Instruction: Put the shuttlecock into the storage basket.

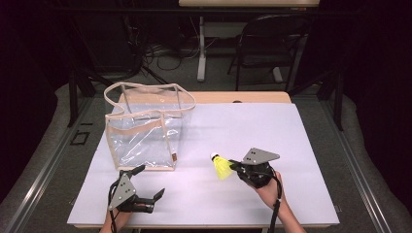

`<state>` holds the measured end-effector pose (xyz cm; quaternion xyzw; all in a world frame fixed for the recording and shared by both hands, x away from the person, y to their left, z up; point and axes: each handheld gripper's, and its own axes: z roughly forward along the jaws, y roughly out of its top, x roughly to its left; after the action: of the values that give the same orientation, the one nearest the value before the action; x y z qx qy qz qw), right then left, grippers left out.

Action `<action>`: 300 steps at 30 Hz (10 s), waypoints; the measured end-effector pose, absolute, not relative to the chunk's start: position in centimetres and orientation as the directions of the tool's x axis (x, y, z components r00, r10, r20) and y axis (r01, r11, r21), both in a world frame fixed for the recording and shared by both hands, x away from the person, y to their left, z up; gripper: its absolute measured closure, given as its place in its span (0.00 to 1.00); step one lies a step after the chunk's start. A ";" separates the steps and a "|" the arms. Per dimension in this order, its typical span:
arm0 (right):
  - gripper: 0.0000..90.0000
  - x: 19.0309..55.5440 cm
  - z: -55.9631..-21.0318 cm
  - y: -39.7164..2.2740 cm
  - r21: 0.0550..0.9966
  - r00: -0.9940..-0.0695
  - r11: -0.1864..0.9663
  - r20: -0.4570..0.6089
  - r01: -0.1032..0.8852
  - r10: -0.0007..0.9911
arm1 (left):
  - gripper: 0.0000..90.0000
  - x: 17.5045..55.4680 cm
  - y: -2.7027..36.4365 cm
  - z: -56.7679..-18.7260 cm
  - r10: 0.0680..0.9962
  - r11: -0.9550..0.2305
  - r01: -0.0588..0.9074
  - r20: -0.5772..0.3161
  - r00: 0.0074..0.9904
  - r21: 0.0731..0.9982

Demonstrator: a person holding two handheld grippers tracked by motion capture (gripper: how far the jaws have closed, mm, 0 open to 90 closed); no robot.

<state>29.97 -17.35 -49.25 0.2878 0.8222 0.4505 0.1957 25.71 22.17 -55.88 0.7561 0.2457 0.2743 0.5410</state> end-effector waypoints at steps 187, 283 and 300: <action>0.99 37.4 -36.7 -12.3 0.926 -0.758 0.335 -0.091 0.175 0.646 | 0.00 25.6 22.2 -55.8 0.674 -0.297 0.085 0.146 0.724 0.951; 0.99 41.6 -34.0 -6.8 0.902 -0.758 0.393 -0.130 0.177 0.639 | 0.00 25.6 22.2 -55.8 0.671 -0.298 0.080 0.150 0.727 0.951; 0.99 42.6 -34.3 -6.0 0.897 -0.745 0.393 -0.122 0.199 0.656 | 0.00 25.6 22.2 -55.8 0.671 -0.295 0.080 0.147 0.727 0.952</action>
<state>42.58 -5.95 -34.29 0.2672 0.8003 0.4815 0.2370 25.58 22.24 -55.78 0.7566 0.2482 0.2740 0.5393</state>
